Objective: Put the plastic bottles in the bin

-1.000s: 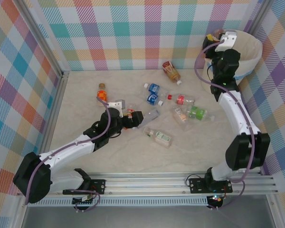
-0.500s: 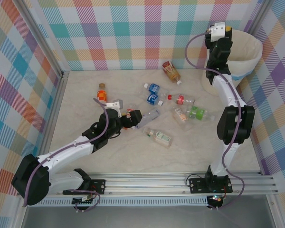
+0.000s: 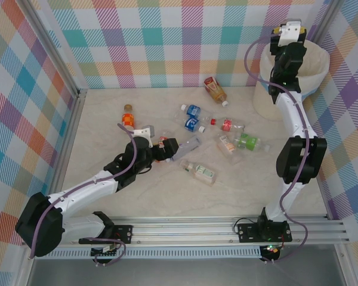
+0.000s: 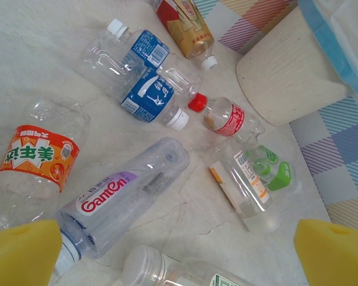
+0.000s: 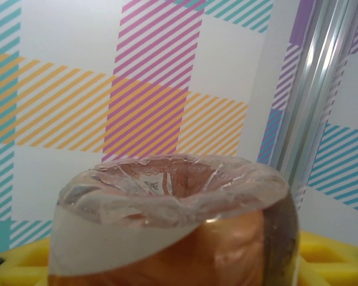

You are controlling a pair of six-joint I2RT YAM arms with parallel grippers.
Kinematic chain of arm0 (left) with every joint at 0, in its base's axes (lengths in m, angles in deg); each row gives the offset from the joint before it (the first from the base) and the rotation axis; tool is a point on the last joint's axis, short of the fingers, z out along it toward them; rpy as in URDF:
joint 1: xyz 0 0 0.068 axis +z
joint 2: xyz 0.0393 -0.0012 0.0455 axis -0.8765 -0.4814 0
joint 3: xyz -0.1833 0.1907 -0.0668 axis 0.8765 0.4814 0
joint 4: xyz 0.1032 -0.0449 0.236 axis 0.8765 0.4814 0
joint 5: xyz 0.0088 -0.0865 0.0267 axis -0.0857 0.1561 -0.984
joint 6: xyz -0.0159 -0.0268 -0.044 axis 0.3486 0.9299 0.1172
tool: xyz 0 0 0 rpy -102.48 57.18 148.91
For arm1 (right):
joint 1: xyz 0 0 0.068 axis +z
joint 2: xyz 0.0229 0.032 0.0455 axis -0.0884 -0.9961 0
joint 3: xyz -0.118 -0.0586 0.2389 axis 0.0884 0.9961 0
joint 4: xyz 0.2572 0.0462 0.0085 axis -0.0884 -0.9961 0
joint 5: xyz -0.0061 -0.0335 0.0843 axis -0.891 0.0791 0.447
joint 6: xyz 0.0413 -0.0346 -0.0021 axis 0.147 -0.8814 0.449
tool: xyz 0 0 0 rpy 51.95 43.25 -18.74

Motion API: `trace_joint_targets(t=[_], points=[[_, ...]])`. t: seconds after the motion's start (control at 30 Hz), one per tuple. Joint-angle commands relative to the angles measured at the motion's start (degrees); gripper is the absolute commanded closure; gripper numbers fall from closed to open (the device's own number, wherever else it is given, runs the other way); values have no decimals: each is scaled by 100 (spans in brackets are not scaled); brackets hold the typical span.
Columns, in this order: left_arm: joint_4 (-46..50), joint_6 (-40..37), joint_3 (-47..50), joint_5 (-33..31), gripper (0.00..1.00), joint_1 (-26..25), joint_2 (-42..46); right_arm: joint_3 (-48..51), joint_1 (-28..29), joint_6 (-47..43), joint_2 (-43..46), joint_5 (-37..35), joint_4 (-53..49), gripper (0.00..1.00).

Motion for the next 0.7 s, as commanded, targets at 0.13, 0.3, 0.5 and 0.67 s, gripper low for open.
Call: trace_joint_targets(t=[0.13, 0.3, 0.5, 0.67], points=[[-226, 24, 209, -126, 0, -68, 59, 655, 131, -964, -65, 18, 1351, 38], [-279, 41, 256, -100, 0, -68, 39, 691, 187, -1116, -52, -16, 1131, 37], [-297, 81, 341, -90, 0, -67, 78, 855, 201, -439, 53, -347, 353, 34], [-262, 65, 398, -126, 0, -67, 179, 874, 83, 135, -64, -482, -69, 33]])
